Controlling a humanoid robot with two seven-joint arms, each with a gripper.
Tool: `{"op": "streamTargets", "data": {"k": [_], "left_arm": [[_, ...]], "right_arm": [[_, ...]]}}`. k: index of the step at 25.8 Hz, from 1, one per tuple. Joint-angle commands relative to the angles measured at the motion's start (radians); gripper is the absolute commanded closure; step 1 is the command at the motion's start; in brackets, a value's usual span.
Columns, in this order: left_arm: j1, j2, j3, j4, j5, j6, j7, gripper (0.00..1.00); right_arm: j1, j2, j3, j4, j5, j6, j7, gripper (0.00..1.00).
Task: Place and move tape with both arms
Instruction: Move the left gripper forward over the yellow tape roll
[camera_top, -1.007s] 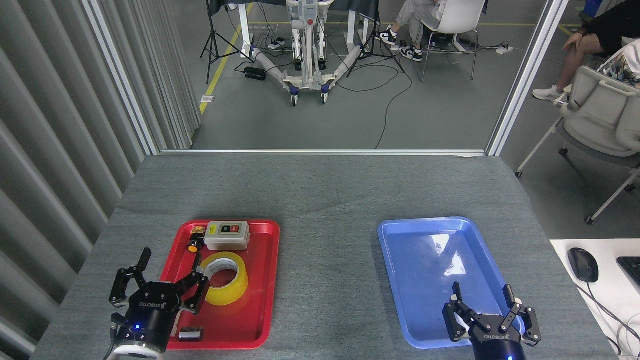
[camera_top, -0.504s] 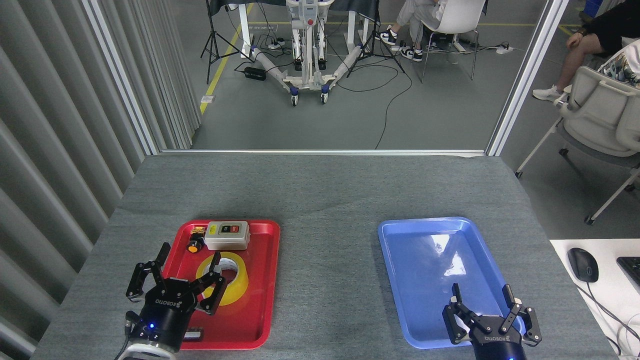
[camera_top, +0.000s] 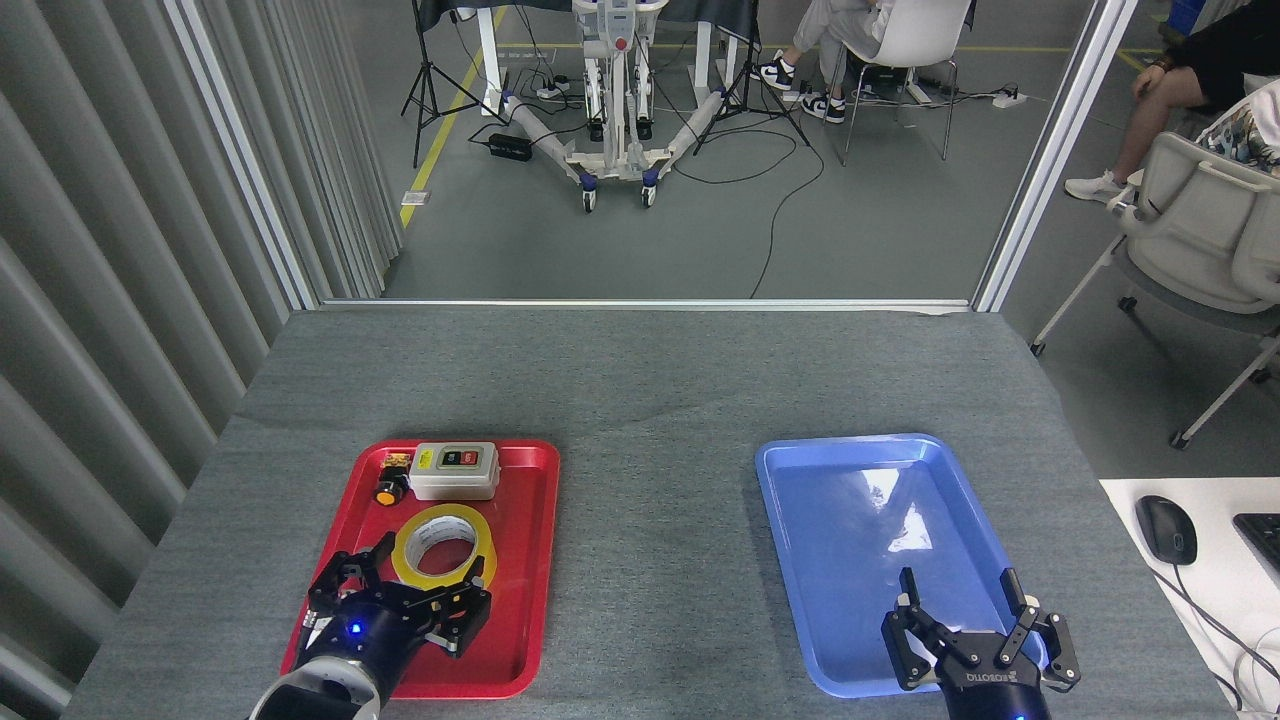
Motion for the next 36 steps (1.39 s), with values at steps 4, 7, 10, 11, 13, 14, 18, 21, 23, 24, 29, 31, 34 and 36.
{"op": "streamTargets", "data": {"k": [4, 7, 10, 11, 13, 14, 18, 21, 23, 24, 29, 31, 34, 36], "left_arm": [[-0.170, 0.010, -0.055, 0.073, 0.000, 0.011, -0.452, 0.00], [-0.269, 0.014, -0.109, 0.167, 0.003, 0.012, -0.455, 0.00], [-0.328, 0.013, -0.121, 0.253, 0.012, 0.014, -0.455, 0.00], [-0.344, 0.013, -0.121, 0.276, 0.018, 0.014, -0.456, 0.00], [-0.381, 0.011, -0.121, 0.343, 0.055, 0.024, -0.458, 0.00], [-0.404, 0.010, -0.121, 0.380, 0.083, 0.037, -0.458, 0.00], [-0.474, 0.000, -0.117, 0.496, 0.184, 0.054, -0.462, 0.00], [-0.511, -0.001, -0.117, 0.585, 0.204, 0.054, -0.467, 0.00], [-0.526, -0.001, -0.114, 0.627, 0.205, 0.046, -0.505, 0.00], [-0.528, -0.001, -0.114, 0.636, 0.205, 0.044, -0.519, 0.00], [-0.560, 0.008, -0.108, 0.673, 0.205, 0.047, -0.528, 0.00], [-0.563, 0.011, -0.089, 0.671, 0.204, 0.044, -0.530, 0.00], [-0.572, 0.014, -0.083, 0.674, 0.202, 0.044, -0.530, 0.00], [-0.589, 0.029, -0.081, 0.682, 0.202, 0.049, -0.530, 0.00]], "right_arm": [[-0.001, -0.002, -0.013, -0.001, 0.008, 0.003, 0.003, 0.00], [-0.001, -0.011, -0.013, -0.001, 0.006, 0.006, 0.005, 0.00], [-0.001, -0.016, -0.011, 0.001, 0.006, 0.005, 0.006, 0.00], [-0.001, -0.017, -0.011, 0.001, 0.006, 0.005, 0.006, 0.00], [-0.001, -0.017, -0.008, 0.001, 0.006, 0.002, 0.006, 0.00], [-0.001, -0.017, -0.006, 0.001, 0.007, 0.000, 0.005, 0.00], [-0.001, -0.024, -0.005, 0.004, 0.006, -0.001, 0.005, 0.00], [-0.004, -0.036, -0.005, 0.007, 0.006, -0.001, 0.005, 0.00], [-0.004, -0.040, -0.005, 0.008, 0.006, -0.001, 0.005, 0.00], [-0.006, -0.040, -0.005, 0.008, 0.006, -0.001, 0.005, 0.00], [-0.007, -0.039, -0.006, 0.010, 0.006, -0.001, 0.002, 0.00], [-0.007, -0.033, -0.008, 0.008, 0.008, -0.003, 0.002, 0.00], [-0.007, -0.030, -0.008, 0.008, 0.010, -0.003, 0.002, 0.00], [-0.006, -0.028, -0.010, 0.008, 0.010, -0.001, 0.002, 0.00]]}}
